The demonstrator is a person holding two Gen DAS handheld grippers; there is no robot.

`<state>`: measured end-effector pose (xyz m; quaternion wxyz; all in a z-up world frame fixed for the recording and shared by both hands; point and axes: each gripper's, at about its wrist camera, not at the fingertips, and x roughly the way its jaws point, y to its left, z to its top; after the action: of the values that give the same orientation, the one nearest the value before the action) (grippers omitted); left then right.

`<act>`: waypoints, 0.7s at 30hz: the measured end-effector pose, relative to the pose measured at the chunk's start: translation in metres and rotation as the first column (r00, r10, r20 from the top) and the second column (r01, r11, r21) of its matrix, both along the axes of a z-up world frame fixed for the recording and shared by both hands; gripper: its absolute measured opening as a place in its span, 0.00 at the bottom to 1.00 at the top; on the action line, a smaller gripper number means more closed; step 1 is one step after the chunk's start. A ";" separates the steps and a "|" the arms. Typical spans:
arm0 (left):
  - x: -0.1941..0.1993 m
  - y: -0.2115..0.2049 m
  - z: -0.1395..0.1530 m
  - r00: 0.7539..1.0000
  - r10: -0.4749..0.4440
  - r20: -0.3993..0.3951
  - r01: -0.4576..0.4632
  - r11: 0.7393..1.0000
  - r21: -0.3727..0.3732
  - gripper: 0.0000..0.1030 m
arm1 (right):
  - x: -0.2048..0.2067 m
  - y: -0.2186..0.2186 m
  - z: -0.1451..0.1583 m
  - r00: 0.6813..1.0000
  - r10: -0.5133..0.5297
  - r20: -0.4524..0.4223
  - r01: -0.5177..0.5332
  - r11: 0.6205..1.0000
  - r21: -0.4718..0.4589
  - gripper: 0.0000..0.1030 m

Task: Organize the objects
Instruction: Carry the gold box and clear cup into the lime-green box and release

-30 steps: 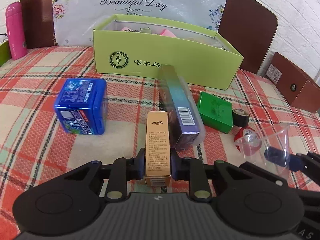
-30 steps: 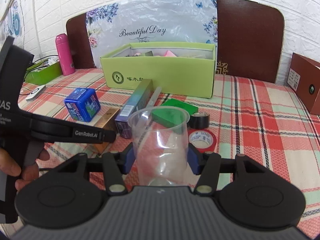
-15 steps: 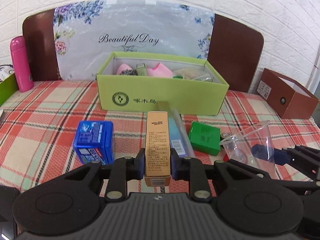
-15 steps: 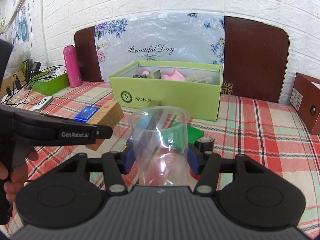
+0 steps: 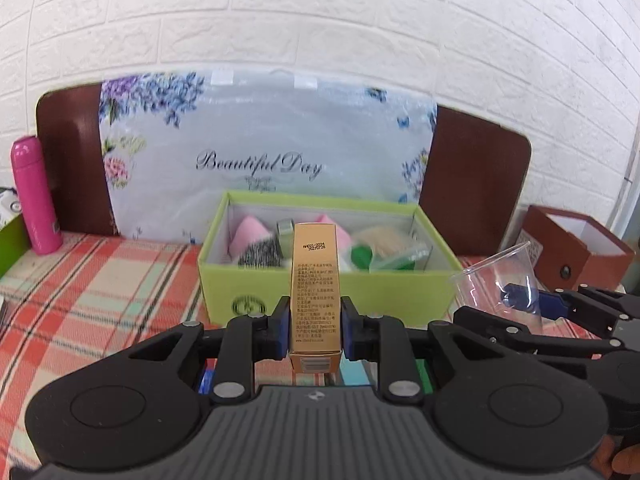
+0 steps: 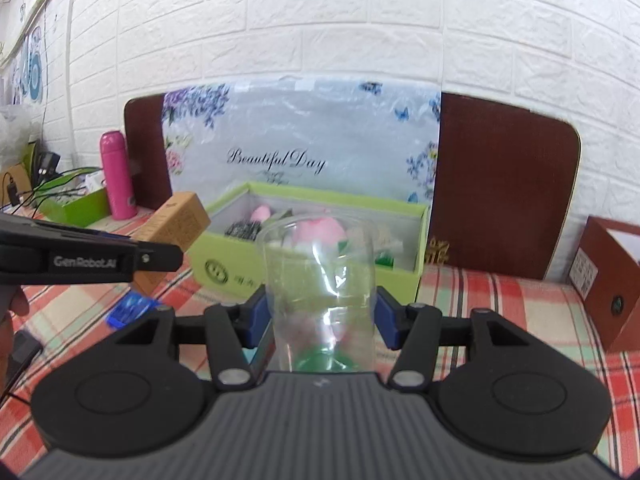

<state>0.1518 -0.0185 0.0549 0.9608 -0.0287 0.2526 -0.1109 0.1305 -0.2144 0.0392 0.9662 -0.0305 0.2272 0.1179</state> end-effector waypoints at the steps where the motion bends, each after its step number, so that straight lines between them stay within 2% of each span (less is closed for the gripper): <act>1: 0.008 -0.001 0.004 1.000 0.000 0.007 0.000 1.000 0.002 0.24 | 0.009 0.000 0.002 1.000 -0.003 0.006 0.003 1.000 0.001 0.52; 9: 0.077 -0.005 0.020 0.999 0.030 0.041 -0.030 0.999 0.011 0.24 | 0.087 0.010 0.004 0.999 -0.009 0.035 0.008 1.000 0.008 0.52; 17: 0.139 -0.001 -0.003 0.997 0.080 -0.019 -0.079 0.995 0.058 0.24 | 0.150 0.030 -0.022 1.000 -0.005 0.017 0.005 1.000 -0.006 0.52; 18: 0.145 0.000 -0.007 0.996 0.083 -0.025 -0.082 0.995 0.060 0.24 | 0.156 0.032 -0.028 1.000 -0.006 0.010 0.006 1.000 -0.011 0.56; 19: 0.149 0.001 -0.012 0.996 0.083 -0.024 -0.082 0.995 0.061 0.27 | 0.161 0.034 -0.033 1.000 -0.008 -0.001 0.008 1.000 -0.028 0.61; 20: 0.154 0.001 -0.015 0.996 0.079 -0.029 -0.077 0.995 0.065 0.33 | 0.164 0.037 -0.038 1.000 -0.010 -0.009 0.010 0.999 -0.050 0.76; 21: 0.157 0.001 -0.019 0.996 0.083 -0.040 -0.080 0.994 0.074 0.60 | 0.164 0.039 -0.043 1.000 -0.014 -0.002 0.014 0.997 -0.074 0.87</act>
<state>0.3088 -0.0170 0.0358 0.9593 -0.0068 0.2756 -0.0617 0.2947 -0.1757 -0.0034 0.9649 -0.0645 0.2330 0.1027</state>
